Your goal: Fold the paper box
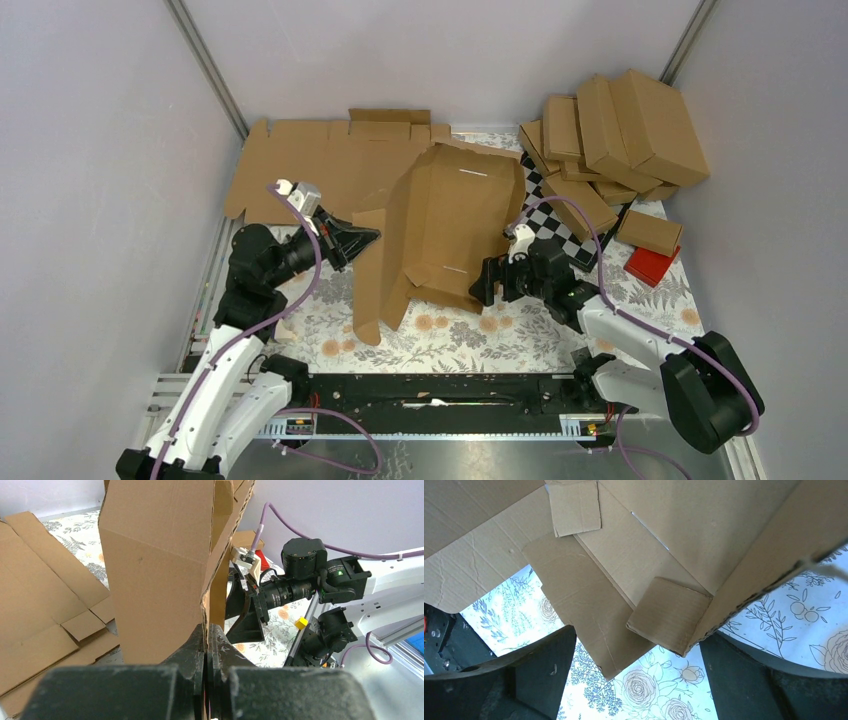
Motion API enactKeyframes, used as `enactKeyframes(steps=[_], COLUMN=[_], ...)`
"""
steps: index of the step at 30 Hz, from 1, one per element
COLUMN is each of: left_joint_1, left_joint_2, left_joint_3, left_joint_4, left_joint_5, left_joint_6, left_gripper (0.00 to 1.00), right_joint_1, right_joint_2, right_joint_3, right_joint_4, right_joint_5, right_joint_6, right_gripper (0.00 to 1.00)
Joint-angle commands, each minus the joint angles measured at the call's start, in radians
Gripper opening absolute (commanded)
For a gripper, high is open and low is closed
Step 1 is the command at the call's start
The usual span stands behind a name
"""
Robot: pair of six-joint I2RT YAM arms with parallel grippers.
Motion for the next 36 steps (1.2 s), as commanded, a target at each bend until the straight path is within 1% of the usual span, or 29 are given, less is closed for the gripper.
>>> enactKeyframes(steps=[1, 4, 9, 13, 18, 23, 32, 36], left_joint_1=[-0.002, -0.002, -0.002, -0.002, -0.002, -0.002, -0.002, -0.002], left_joint_2=[0.021, 0.031, 0.036, 0.045, 0.051, 0.050, 0.068, 0.081], left_joint_3=[0.041, 0.049, 0.049, 0.052, 0.049, 0.047, 0.058, 0.066], left_joint_4=[0.053, 0.057, 0.059, 0.059, 0.070, 0.071, 0.070, 0.070], left_joint_5=[0.039, 0.042, 0.036, 0.032, 0.031, 0.035, 0.040, 0.041], left_joint_6=[-0.035, -0.042, -0.044, -0.046, -0.050, -0.050, -0.047, -0.044], left_gripper=[0.00, 0.00, 0.00, 0.00, 0.00, 0.00, 0.00, 0.00], right_joint_1=[0.030, 0.048, 0.091, 0.124, 0.140, 0.149, 0.151, 0.151], right_joint_2=[0.003, 0.012, 0.029, 0.003, -0.007, 0.007, 0.054, 0.085], right_joint_3=[0.034, 0.036, 0.031, 0.008, -0.024, -0.019, -0.039, -0.017], right_joint_4=[0.009, 0.010, 0.008, 0.052, 0.114, 0.100, 0.137, 0.133], right_joint_5=[0.007, 0.015, 0.087, 0.119, 0.055, 0.117, 0.061, 0.051], right_joint_6=[-0.040, -0.048, -0.047, -0.053, -0.105, -0.133, -0.174, -0.184], right_gripper=[1.00, 1.00, 1.00, 1.00, 1.00, 1.00, 1.00, 1.00])
